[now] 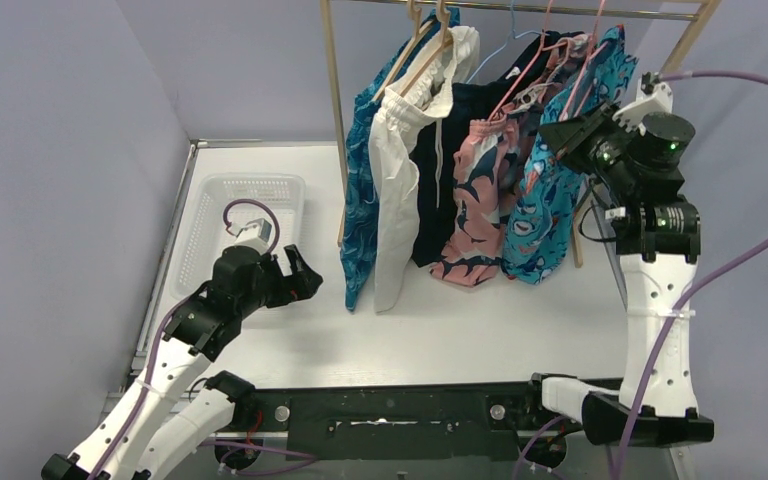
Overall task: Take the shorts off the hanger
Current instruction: Pick up the hanger from the clothes rod.
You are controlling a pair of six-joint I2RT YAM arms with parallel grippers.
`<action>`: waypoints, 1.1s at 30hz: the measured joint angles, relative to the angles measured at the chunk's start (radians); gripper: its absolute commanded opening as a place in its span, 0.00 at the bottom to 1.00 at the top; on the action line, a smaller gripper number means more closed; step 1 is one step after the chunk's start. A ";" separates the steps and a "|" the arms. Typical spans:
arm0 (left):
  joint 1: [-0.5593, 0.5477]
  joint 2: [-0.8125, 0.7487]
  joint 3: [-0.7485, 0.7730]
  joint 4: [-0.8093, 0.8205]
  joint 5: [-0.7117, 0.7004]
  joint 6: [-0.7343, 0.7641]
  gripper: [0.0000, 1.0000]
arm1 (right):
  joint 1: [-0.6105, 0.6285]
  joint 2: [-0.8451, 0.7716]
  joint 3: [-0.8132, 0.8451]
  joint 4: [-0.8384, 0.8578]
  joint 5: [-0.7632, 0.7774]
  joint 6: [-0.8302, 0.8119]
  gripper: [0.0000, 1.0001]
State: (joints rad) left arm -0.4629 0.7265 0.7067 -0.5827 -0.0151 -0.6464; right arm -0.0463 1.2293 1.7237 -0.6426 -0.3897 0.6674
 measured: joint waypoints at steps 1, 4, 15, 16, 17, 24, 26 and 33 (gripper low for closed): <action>0.000 -0.002 0.000 0.000 0.001 0.000 0.90 | 0.000 -0.032 -0.043 -0.001 -0.009 0.000 0.00; 0.000 -0.006 0.002 -0.002 0.007 0.000 0.90 | 0.000 -0.138 -0.180 -0.005 -0.024 0.007 0.00; 0.000 -0.010 0.044 0.070 0.188 -0.026 0.86 | 0.000 -0.555 -0.550 -0.121 -0.035 0.055 0.00; 0.000 -0.010 0.044 0.090 0.220 -0.034 0.85 | 0.000 -0.596 -0.591 -0.122 -0.046 0.074 0.00; -0.002 -0.009 0.044 0.114 0.252 -0.045 0.84 | 0.000 -0.632 -0.629 -0.120 -0.059 0.095 0.00; -0.218 0.054 0.062 0.227 0.265 -0.079 0.83 | 0.000 -0.735 -0.843 -0.105 -0.137 0.241 0.00; -0.362 0.101 0.087 0.247 0.194 -0.075 0.83 | 0.000 -0.734 -0.868 -0.098 -0.148 0.262 0.00; -0.786 0.351 0.235 0.362 -0.133 -0.011 0.85 | 0.000 -0.738 -0.914 -0.068 -0.163 0.292 0.00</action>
State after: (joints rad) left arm -1.2488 1.0775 0.9421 -0.2207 -0.1478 -0.6575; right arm -0.0463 0.4915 0.8093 -0.7109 -0.5526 0.9592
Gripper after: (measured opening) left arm 0.833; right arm 0.093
